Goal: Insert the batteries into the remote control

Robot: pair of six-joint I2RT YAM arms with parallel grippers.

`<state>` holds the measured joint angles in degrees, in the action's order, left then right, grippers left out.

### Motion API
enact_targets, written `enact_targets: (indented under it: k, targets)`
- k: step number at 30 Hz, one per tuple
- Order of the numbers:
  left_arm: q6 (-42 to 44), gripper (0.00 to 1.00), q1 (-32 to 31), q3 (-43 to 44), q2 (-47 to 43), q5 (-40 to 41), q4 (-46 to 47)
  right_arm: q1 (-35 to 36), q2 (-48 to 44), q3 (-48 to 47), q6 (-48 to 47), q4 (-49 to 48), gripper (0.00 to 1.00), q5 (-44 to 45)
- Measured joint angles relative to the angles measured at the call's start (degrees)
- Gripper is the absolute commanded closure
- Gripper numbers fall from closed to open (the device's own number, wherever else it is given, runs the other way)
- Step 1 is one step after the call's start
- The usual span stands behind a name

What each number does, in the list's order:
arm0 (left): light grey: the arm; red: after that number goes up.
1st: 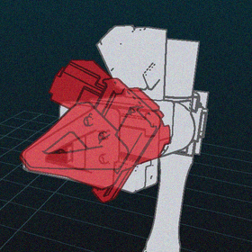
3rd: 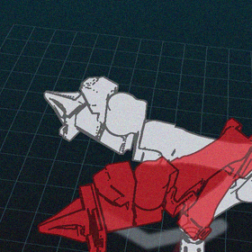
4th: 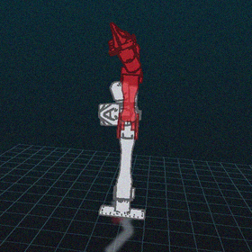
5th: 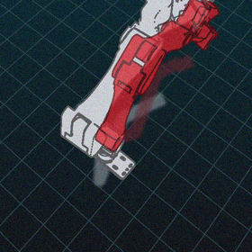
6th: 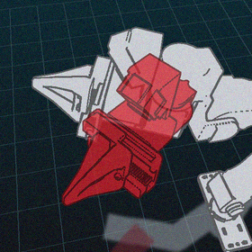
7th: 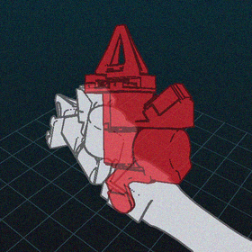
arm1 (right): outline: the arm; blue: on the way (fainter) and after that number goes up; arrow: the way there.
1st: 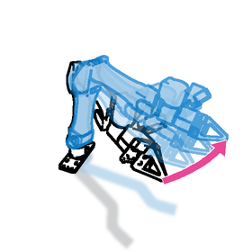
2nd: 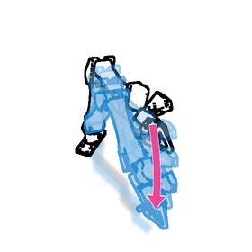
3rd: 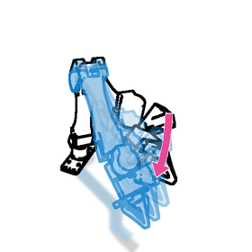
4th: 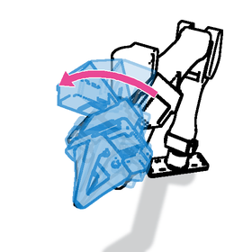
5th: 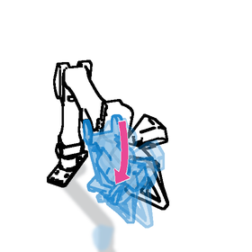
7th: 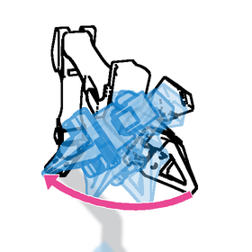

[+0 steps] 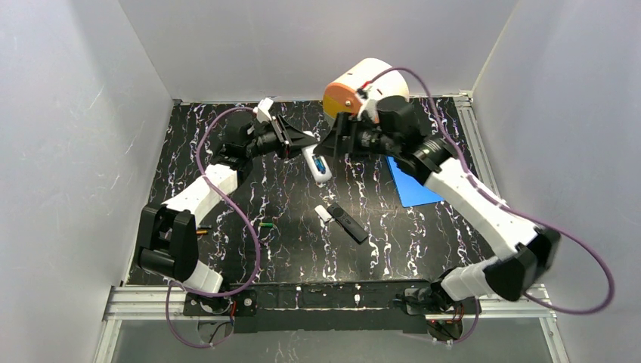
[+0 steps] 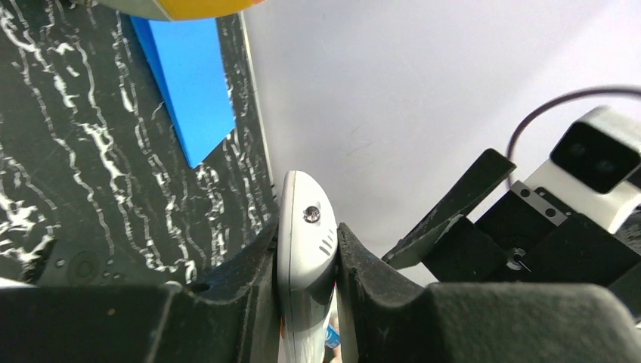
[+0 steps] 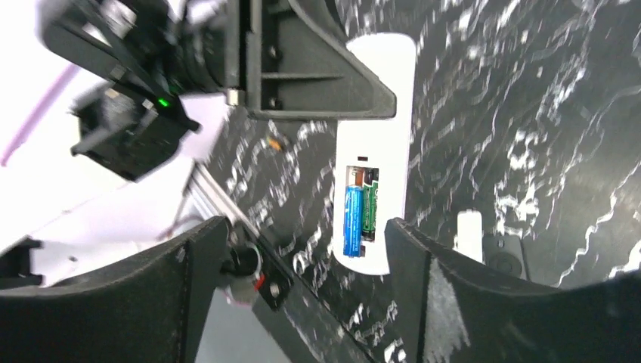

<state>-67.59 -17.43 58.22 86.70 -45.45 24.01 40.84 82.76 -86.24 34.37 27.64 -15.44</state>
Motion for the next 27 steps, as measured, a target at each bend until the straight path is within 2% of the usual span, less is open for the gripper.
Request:
enact_targets:
  k: [3,7,10,15,21,25,27]
  targets:
    - [-3.98,1.0,0.07,1.97,-0.02,1.2,0.15,-1.53,-6.64,5.86,4.2,-9.31,0.02,2.47]
    - [-10.86,1.0,0.07,3.72,-0.02,3.19,2.47,-2.05,-14.47,17.44,10.91,-27.06,0.01,8.46]
    - [-17.07,1.0,0.07,5.46,-0.02,5.31,4.79,-2.05,-16.06,22.45,15.56,-36.44,0.01,11.04]
    - [-27.3,1.0,0.07,6.88,-0.02,9.2,10.69,-2.05,-13.62,22.73,20.96,-44.57,0.01,11.28]
    - [-34.77,1.0,0.09,6.88,-0.02,12.35,14.95,-2.19,-12.5,23.43,27.41,-52.63,0.01,11.23]
    - [-37.4,1.0,0.52,6.88,-0.02,13.66,16.92,-2.47,-10.62,23.43,31.65,-57.46,0.12,11.15]
    - [-38.12,1.0,0.76,6.88,-0.02,14.21,17.53,-2.67,-9.51,23.43,33.62,-59.12,0.11,10.99]
